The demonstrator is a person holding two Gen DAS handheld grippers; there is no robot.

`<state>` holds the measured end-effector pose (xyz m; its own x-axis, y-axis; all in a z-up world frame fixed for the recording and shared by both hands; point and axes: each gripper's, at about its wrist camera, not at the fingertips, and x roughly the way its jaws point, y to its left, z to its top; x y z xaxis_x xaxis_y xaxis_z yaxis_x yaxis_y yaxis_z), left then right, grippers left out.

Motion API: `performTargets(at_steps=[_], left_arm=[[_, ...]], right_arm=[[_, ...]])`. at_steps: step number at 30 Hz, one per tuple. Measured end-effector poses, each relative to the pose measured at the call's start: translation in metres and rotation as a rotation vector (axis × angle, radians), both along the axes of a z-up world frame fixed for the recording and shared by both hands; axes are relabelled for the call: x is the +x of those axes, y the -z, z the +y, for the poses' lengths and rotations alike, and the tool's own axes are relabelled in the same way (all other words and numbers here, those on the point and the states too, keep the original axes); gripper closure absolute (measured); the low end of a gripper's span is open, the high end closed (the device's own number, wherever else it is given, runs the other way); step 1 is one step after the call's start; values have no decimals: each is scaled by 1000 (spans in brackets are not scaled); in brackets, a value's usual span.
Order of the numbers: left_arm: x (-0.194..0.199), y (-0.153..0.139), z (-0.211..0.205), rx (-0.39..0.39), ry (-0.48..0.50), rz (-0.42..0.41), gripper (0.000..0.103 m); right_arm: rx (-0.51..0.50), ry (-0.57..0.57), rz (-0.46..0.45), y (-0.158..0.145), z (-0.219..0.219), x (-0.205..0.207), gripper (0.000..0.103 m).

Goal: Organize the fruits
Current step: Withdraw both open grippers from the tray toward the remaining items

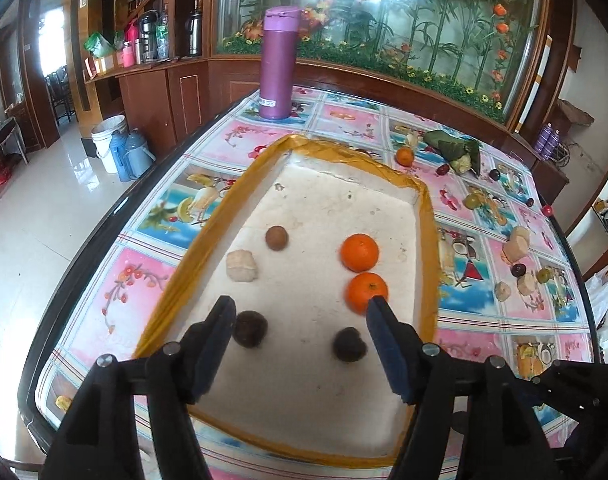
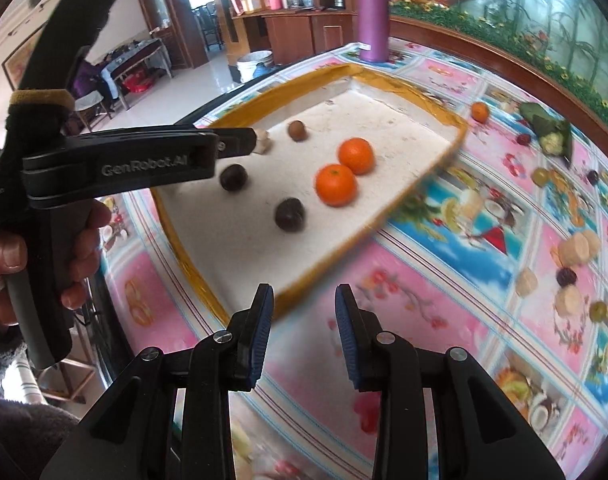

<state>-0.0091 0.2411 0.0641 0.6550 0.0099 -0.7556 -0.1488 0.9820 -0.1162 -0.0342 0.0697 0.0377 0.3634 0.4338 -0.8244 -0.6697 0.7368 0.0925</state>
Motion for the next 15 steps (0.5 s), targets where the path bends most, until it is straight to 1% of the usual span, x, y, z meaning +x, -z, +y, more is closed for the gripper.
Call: performTargets(at_steps=[7, 12, 15], left_arm=[[3, -2, -59, 11, 104, 2, 29], [8, 3, -101, 31, 176, 32, 28], [11, 8, -122, 36, 216, 60, 26]], right_arm=[[10, 137, 12, 7, -66, 7, 71], [33, 268, 37, 15, -124, 23, 70], [40, 346, 31, 17, -160, 38, 70]])
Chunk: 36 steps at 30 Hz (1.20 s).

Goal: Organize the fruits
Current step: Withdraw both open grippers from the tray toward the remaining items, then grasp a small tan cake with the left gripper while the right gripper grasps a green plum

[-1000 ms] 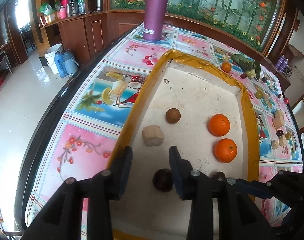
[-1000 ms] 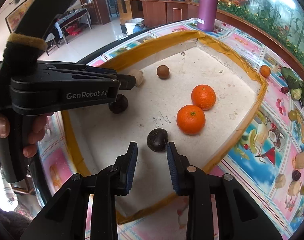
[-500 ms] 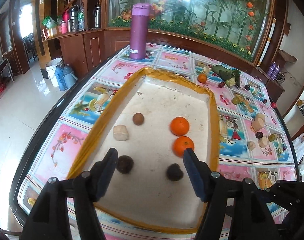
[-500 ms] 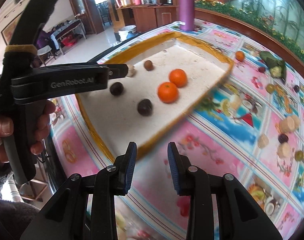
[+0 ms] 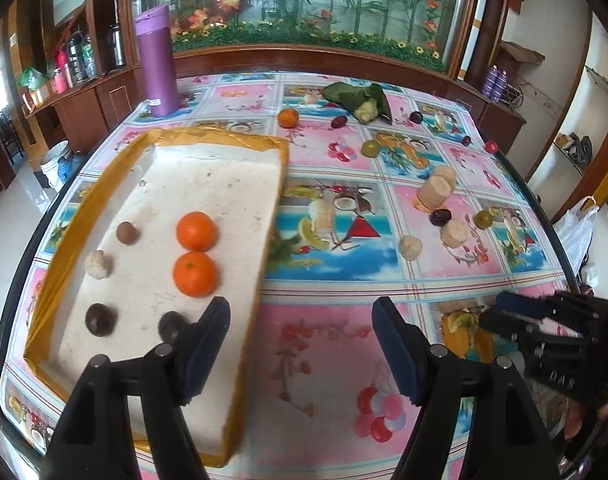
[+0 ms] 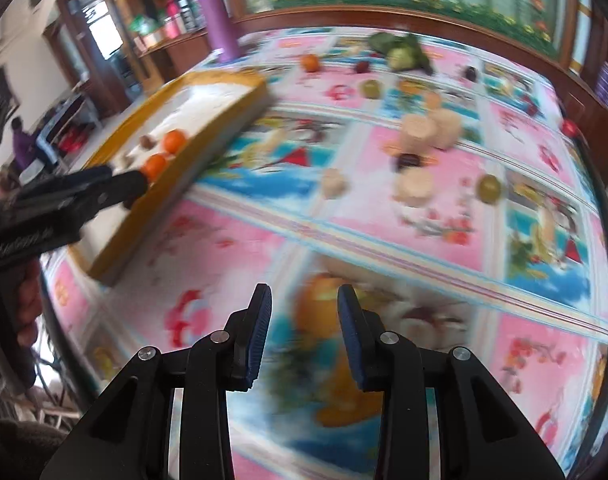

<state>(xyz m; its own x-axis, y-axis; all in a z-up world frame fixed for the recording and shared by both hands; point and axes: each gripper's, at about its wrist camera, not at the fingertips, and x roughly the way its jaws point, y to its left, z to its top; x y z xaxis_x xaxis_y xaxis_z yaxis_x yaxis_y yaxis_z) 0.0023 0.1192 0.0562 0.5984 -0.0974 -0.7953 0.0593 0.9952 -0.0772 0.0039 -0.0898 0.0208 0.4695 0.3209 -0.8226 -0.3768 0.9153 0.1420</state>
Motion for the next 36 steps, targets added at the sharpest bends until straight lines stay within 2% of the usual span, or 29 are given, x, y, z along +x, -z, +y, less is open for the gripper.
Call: performTargets(at_steps=[5, 9, 15, 19, 21, 24, 26, 28, 29, 30, 31, 32, 36], left_arm=[[5, 4, -32, 31, 49, 20, 25], [14, 8, -52, 48, 74, 37, 24], [30, 13, -71, 72, 83, 52, 24], [41, 20, -79, 57, 77, 71, 24], [48, 23, -84, 43, 78, 78, 24], [58, 27, -91, 30, 84, 80, 24], [65, 31, -95, 15, 89, 89, 29], [73, 38, -98, -1, 95, 114, 50], [76, 42, -99, -17, 98, 131, 57], [77, 44, -99, -21, 92, 122, 63], [76, 43, -100, -24, 99, 98, 75], [77, 45, -101, -24, 114, 99, 79], [74, 44, -99, -24, 116, 80, 80]], right_arm=[[-7, 107, -27, -2, -50, 32, 69], [-5, 150, -27, 1, -71, 64, 68], [-45, 116, -30, 15, -72, 98, 68], [-33, 86, -48, 18, -72, 108, 68], [-59, 75, -64, 18, -70, 109, 79], [-54, 59, -74, 16, -73, 107, 79], [-44, 60, -76, 15, -75, 104, 79], [-31, 65, -72, 13, -80, 101, 79], [-23, 70, -67, 13, -82, 99, 79], [-14, 75, -62, 12, -84, 98, 79], [-5, 80, -60, 11, -87, 96, 79], [2, 85, -59, 10, -89, 94, 79], [19, 99, -63, 6, -95, 85, 79]])
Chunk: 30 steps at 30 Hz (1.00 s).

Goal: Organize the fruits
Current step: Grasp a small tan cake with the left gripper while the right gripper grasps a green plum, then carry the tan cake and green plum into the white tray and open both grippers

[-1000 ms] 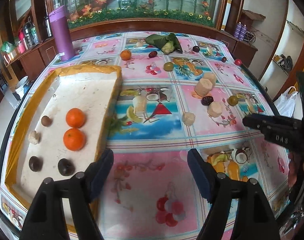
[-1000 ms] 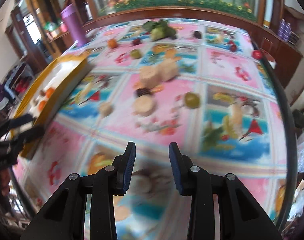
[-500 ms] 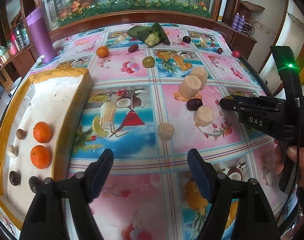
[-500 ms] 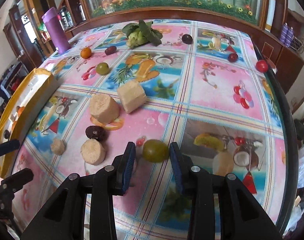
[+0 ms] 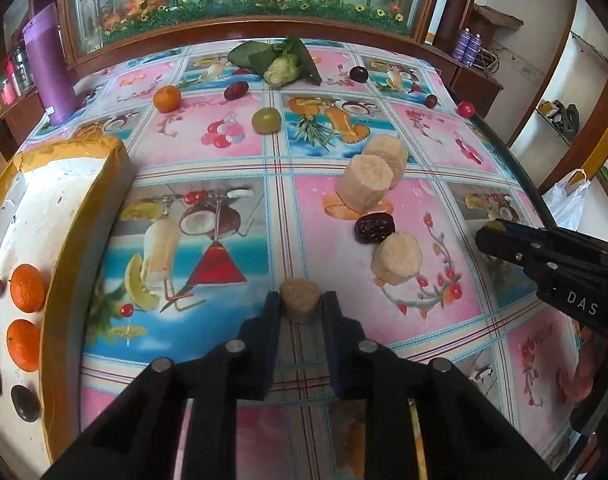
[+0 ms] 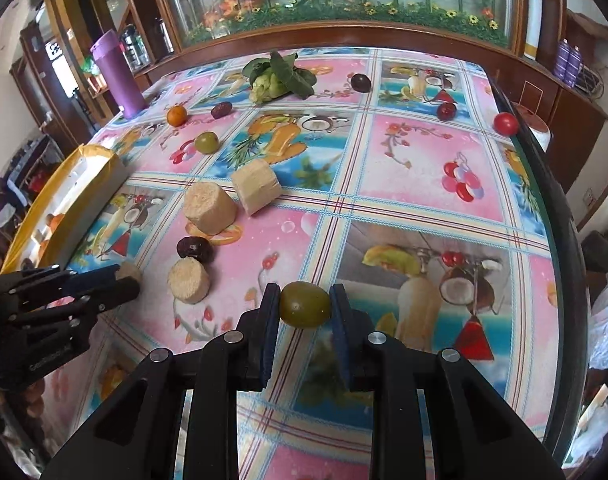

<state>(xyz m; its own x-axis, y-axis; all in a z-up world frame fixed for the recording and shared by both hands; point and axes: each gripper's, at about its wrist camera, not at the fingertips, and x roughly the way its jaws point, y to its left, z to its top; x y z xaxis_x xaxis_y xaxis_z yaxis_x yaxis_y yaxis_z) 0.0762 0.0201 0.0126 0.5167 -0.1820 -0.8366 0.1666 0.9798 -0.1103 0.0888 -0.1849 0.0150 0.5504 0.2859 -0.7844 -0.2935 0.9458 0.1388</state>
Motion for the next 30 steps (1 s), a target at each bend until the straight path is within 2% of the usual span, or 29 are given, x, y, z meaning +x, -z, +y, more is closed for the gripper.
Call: performTargets(at_steps=[6, 12, 19, 30], left_arm=[[-14, -7, 6, -28, 17, 6, 80], [-41, -20, 19, -66, 29, -7, 80], [-70, -36, 39, -105, 35, -30, 80], [-94, -56, 88, -130, -22, -88, 80]], right_arm=[[3, 9, -4, -4, 0, -16, 79], [-44, -11, -27, -8, 11, -39, 79], [-13, -6, -30, -16, 22, -68, 79], [24, -29, 0, -14, 63, -89, 79]])
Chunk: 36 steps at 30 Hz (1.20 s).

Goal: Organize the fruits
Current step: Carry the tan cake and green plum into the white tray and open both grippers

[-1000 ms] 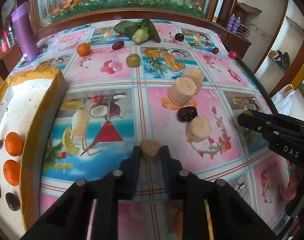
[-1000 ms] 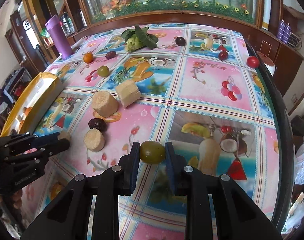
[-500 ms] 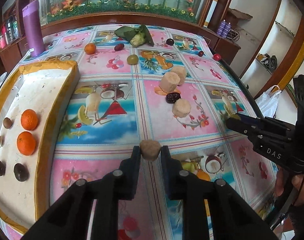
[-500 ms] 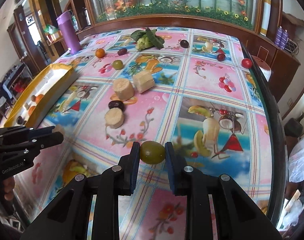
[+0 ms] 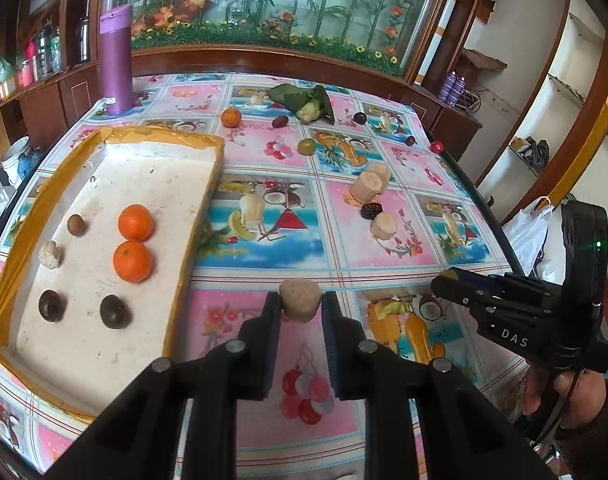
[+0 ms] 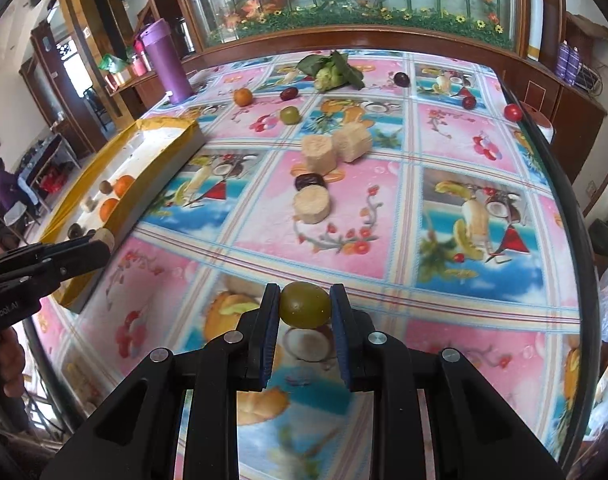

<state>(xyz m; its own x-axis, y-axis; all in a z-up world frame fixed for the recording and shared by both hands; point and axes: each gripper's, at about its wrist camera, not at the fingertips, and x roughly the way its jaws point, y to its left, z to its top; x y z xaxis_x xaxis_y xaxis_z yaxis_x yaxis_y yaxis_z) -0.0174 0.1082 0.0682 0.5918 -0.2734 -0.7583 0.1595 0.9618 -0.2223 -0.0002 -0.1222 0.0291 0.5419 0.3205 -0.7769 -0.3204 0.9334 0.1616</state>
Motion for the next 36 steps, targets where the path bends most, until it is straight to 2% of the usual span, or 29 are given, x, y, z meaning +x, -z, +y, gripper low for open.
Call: performTargets(at_steps=[19, 28, 36], left_arm=[[-9, -4, 94, 7, -151, -37, 80], [9, 3, 144, 36, -218, -18, 80], [36, 10, 165, 53, -220, 11, 80]], right_arm=[[-43, -171, -58, -28, 109, 3, 79], [-35, -257, -68, -40, 169, 26, 79], [-27, -288, -57, -40, 208, 62, 79]])
